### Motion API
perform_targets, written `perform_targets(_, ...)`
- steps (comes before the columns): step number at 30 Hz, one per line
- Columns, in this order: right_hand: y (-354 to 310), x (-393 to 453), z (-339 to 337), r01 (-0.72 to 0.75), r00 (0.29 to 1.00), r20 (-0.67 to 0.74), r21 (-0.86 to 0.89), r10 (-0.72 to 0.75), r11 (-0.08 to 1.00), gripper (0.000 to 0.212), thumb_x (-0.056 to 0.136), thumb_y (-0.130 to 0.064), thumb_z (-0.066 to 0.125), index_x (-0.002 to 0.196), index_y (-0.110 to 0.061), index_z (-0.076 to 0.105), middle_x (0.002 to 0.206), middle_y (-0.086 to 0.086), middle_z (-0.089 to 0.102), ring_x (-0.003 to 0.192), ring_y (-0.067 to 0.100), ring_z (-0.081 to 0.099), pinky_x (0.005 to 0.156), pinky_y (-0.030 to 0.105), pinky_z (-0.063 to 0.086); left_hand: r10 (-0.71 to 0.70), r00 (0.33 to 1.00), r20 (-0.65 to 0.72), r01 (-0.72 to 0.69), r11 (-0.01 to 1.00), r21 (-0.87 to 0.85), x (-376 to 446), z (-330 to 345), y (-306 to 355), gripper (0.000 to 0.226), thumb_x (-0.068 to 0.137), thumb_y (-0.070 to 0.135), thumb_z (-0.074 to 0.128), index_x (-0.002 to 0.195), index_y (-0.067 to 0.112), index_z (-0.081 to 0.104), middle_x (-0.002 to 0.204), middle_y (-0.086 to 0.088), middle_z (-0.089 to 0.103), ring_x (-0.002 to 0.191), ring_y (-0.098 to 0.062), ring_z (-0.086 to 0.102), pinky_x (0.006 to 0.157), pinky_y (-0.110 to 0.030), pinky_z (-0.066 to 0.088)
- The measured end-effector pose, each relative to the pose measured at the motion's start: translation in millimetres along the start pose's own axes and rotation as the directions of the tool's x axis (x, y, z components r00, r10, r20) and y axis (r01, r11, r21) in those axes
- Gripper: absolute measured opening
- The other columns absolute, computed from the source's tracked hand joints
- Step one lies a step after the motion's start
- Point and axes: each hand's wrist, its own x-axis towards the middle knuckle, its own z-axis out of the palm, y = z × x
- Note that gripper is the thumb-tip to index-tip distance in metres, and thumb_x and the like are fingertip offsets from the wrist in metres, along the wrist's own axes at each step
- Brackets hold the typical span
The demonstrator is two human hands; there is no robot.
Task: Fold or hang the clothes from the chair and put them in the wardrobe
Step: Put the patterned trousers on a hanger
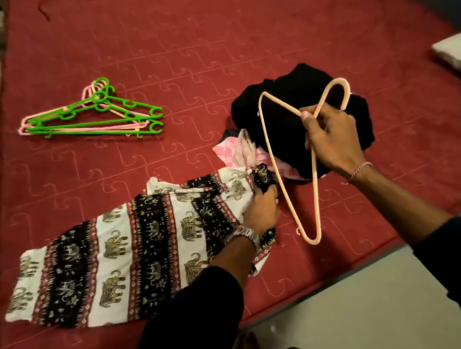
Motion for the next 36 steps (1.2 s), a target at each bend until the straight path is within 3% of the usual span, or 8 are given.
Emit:
perform_targets(3,5,1,0,-0.026,1.000,0.017,0.046,0.025,0.999,0.022,0.103,-0.027,0.051,0.108,-0.013,0.068,0.059,0.002,0.064,0.050,0.009,0.062,0.051,0.021,0.048,-0.033,0.999,0.013,0.035,0.990,-0.139,4,11,-13,0.034,0.100,0.007,0.046,0.133,0.017,0.048,0.119,-0.015,0.053,0.093,-0.026,0.058,0.089,-0.045,0.052)
perform_targets(7,0,-4,26,-0.067,0.996,0.067,0.129,0.059,0.989,0.019,0.102,-0.027,0.053,0.106,-0.017,0.069,0.060,0.008,0.065,0.051,0.019,0.063,0.050,0.030,0.050,-0.089,0.996,0.026,0.090,0.874,-0.477,-11,-5,-34,0.038,0.098,-0.003,0.047,0.133,0.013,0.047,0.114,-0.019,0.062,0.066,-0.010,0.057,0.057,-0.025,0.054)
perform_targets(11,-23,-23,73,-0.090,0.986,0.160,0.222,0.055,0.971,0.018,0.103,-0.027,0.053,0.107,-0.019,0.068,0.068,0.023,0.063,0.057,0.034,0.063,0.050,0.037,0.049,-0.200,0.957,-0.209,0.054,0.834,-0.549,-42,-42,-79,0.010,0.095,0.006,0.051,0.102,0.009,0.056,0.098,-0.017,0.065,0.082,-0.031,0.068,0.069,-0.050,0.061)
perform_targets(16,-66,-69,147,-0.050,0.954,0.301,0.216,-0.018,0.975,0.015,0.104,-0.025,0.052,0.110,-0.019,0.064,0.057,0.001,0.054,0.047,0.006,0.050,0.047,0.032,0.038,-0.460,0.683,-0.567,0.334,0.887,-0.318,-121,-107,-177,0.015,0.101,0.021,0.053,0.089,0.012,0.055,0.078,-0.002,0.063,0.069,-0.023,0.061,0.058,-0.032,0.047)
perform_targets(22,-117,-131,224,0.022,0.888,0.455,0.113,-0.071,0.993,0.033,0.107,-0.030,0.043,0.133,-0.014,0.055,0.061,-0.001,0.056,0.053,0.010,0.053,0.052,0.030,0.045,-0.601,0.336,-0.725,0.769,0.620,-0.158,-221,-176,-293,0.043,0.091,0.029,0.063,0.117,-0.004,0.055,0.117,-0.030,0.056,0.110,-0.044,0.050,0.089,-0.049,0.042)
perform_targets(25,-134,-148,250,0.073,0.881,0.465,0.052,-0.088,0.996,0.036,0.108,-0.030,0.039,0.138,-0.013,0.050,0.062,-0.001,0.055,0.061,0.013,0.051,0.067,0.031,0.043,-0.732,0.336,-0.592,0.821,0.536,-0.197,-254,-193,-328,0.067,0.091,0.045,0.062,0.130,-0.007,0.045,0.130,-0.035,0.049,0.120,-0.050,0.046,0.099,-0.053,0.040)
perform_targets(29,-147,-161,269,0.098,0.861,0.505,-0.055,-0.057,0.994,0.048,0.108,-0.037,0.028,0.144,-0.009,0.043,0.065,0.006,0.058,0.067,0.008,0.047,0.086,0.032,0.044,-0.742,0.493,-0.455,0.729,0.637,-0.249,-273,-208,-363,0.064,0.093,0.048,0.061,0.125,-0.007,0.053,0.127,-0.030,0.058,0.117,-0.047,0.055,0.098,-0.046,0.045)
perform_targets(36,-156,-181,276,0.069,0.875,0.481,-0.026,-0.048,0.997,0.035,0.109,-0.024,0.036,0.131,-0.001,0.049,0.053,-0.006,0.049,0.037,0.012,0.048,0.035,0.020,0.045,-0.780,0.577,-0.242,0.449,0.550,-0.704,-274,-223,-365,0.018,0.091,0.022,0.070,0.079,0.009,0.069,0.074,-0.009,0.069,0.062,-0.023,0.065,0.056,-0.030,0.052)
